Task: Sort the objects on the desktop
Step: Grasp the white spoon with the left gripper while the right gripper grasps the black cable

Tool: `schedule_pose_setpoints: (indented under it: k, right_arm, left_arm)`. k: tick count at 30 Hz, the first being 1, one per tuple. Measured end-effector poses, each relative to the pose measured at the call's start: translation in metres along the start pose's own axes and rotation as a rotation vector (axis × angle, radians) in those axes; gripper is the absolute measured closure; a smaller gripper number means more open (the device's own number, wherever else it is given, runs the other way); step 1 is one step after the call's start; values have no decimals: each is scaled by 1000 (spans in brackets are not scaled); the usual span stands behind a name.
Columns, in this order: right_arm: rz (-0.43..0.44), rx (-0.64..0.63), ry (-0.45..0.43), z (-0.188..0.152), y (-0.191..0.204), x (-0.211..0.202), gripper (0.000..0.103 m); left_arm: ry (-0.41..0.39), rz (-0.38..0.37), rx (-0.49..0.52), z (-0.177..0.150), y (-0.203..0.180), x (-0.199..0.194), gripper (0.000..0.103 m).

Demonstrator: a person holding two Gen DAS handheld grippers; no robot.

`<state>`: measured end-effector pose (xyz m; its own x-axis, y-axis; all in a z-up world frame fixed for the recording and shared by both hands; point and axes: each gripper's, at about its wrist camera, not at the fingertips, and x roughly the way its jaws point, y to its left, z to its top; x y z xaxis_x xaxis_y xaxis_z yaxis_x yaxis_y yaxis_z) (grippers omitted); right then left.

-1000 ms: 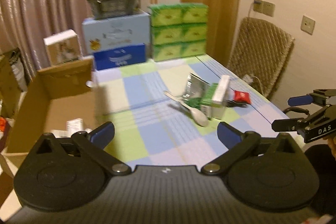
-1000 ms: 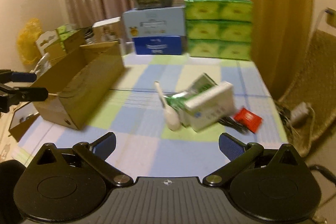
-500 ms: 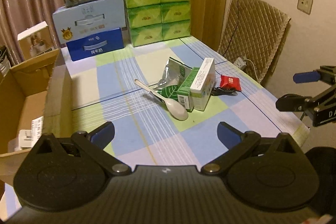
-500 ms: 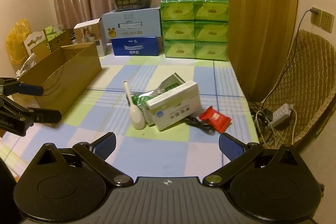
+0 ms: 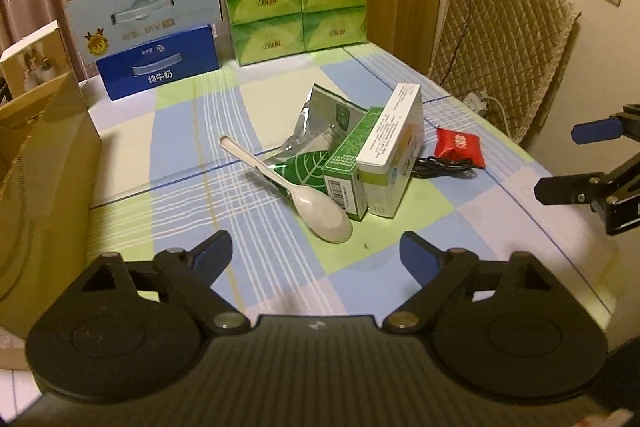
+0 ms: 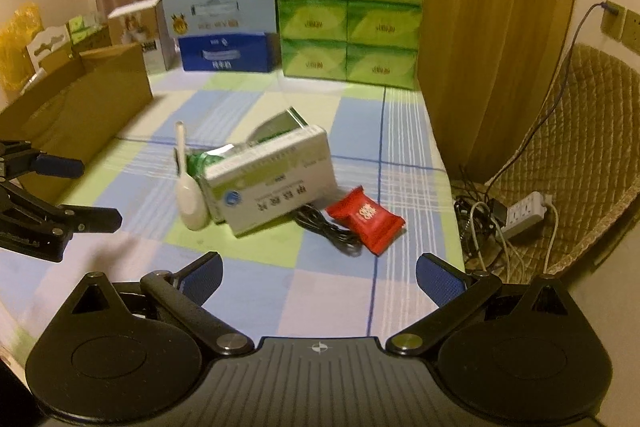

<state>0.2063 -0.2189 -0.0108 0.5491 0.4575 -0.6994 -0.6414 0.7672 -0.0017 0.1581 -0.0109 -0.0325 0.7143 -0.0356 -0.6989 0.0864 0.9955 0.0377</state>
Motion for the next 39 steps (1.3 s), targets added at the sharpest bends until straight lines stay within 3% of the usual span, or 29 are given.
schedule_pose_setpoints:
  k: [10,17,19,25,31,39]
  right_arm:
    - [21,-72,50,-1,-8,50,23]
    - [37,-98,62,-1,-9,71,26]
    - [40,-103,65,0,-9,75,26]
    - [48,-126,75,0,-9,82,27]
    - [60,-147,82,0,-6,88,36]
    - [47,-211,79,8,2,103,49]
  left_arm:
    - [28,30,-46,-1,-7,59,43]
    - [38,26,-59,1,-9,83,48]
    - [40,24,-65,1,-8,87,54]
    - [49,27,-66,-3,-1,88,86]
    - [75,-1,-81,-11,16,71,97]
    - [110,-53,-81,-28,26,46,99]
